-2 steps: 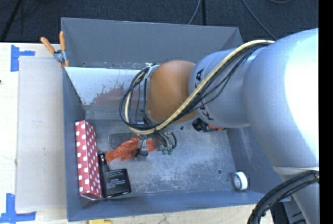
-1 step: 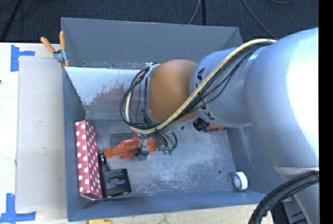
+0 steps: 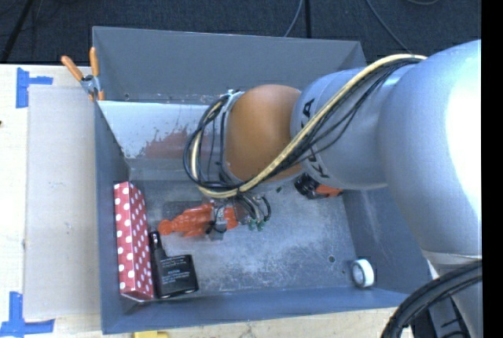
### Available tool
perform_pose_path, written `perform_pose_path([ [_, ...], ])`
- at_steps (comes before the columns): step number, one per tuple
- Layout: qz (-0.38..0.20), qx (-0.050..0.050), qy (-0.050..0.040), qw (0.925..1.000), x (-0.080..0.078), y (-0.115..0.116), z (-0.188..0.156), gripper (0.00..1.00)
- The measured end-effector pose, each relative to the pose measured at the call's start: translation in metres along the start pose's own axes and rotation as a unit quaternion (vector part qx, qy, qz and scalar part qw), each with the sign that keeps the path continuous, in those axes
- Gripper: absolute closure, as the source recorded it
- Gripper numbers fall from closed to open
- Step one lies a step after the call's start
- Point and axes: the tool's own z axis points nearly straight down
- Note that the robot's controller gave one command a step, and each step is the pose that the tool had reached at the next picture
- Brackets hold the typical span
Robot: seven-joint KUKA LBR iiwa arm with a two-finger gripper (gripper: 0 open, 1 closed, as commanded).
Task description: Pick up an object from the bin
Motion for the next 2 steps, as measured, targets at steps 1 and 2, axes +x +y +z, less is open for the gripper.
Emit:
perform_pose_path([
  [1, 0.0, 0.0, -0.0016, 1.0, -0.0011, 0.0003, -0.008, 1.0],
  [2, 0.001, 0.0, -0.0014, 1.0, -0.001, 0.0003, -0.0102, 1.0],
])
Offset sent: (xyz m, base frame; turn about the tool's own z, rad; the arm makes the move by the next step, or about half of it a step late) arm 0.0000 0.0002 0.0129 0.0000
